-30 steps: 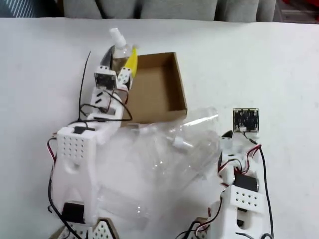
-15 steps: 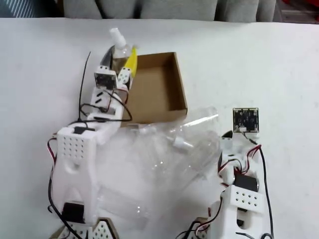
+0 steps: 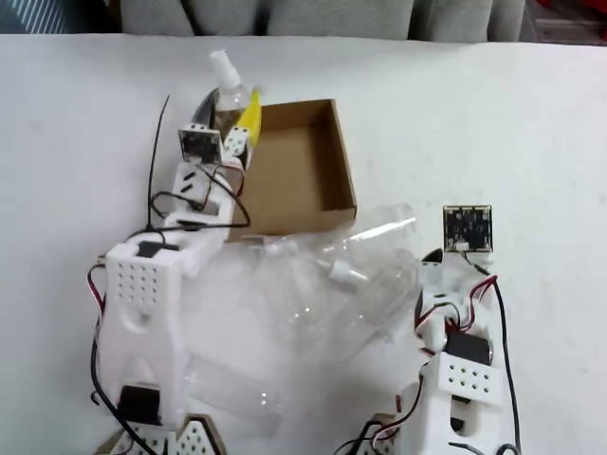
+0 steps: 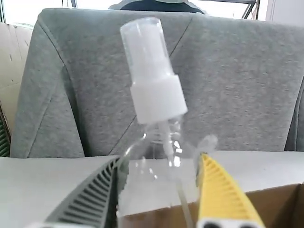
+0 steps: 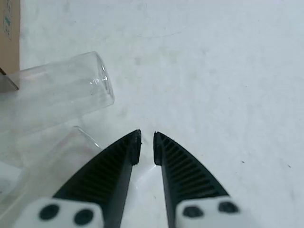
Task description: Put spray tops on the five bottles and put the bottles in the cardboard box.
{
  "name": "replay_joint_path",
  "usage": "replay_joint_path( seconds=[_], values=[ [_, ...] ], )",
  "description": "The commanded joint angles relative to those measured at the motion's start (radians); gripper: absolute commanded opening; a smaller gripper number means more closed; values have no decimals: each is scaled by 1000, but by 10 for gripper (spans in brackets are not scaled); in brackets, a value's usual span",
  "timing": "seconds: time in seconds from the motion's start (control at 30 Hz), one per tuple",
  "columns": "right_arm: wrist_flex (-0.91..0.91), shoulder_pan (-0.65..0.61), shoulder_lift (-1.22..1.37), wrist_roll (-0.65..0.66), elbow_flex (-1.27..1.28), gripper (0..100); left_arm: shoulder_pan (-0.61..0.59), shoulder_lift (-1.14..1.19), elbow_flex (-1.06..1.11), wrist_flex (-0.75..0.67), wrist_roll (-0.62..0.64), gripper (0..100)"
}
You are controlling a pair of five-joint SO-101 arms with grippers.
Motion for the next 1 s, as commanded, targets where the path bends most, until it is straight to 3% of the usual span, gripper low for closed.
replay_joint_path(
  seconds=[0.0,0.53,0.97],
  values=[
    [-12,12,1,8,-9,25,-21,-35,2,25,15,130],
    [-12,13,1,8,-9,25,-21,-47,2,146,17,177],
    [-13,15,-1,8,-9,25,-28,-47,-2,152,23,255]
  ],
)
